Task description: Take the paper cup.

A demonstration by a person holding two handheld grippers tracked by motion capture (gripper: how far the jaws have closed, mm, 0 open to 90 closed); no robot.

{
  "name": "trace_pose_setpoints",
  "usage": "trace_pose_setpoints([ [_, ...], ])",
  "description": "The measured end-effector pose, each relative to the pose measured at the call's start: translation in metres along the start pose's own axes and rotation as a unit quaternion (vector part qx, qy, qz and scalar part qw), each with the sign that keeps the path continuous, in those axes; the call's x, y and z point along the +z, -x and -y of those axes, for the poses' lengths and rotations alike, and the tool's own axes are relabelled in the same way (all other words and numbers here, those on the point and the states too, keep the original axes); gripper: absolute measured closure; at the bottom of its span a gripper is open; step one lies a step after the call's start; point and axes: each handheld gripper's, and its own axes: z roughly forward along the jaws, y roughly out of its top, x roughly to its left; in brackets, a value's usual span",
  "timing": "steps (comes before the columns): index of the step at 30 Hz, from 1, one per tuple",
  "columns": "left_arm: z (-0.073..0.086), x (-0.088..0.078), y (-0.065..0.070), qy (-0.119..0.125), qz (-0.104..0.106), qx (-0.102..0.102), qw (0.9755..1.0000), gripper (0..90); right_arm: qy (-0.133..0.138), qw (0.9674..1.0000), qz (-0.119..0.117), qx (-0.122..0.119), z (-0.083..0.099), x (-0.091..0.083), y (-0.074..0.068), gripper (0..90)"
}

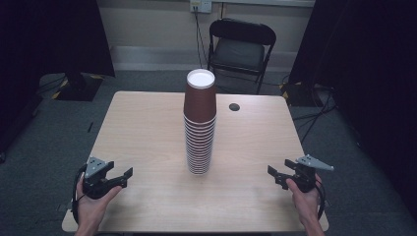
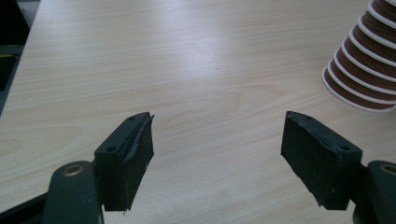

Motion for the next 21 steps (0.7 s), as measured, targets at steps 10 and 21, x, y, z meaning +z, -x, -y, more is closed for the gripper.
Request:
trace_pose_setpoints([
  [10, 0.001, 0.001, 0.005, -0.007, 0.01, 0.006, 0.9999, 25.1, 0.003, 0.9996, -0.019, -0.018, -0.008, 0.001, -0.013, 17.4],
  [21, 0.0, 0.005, 0.006, -0.019, 0.015, 0.013, 0.9996, 25.6, 0.021, 0.9964, -0.052, -0.064, -0.032, 0.0, -0.046, 14.2],
])
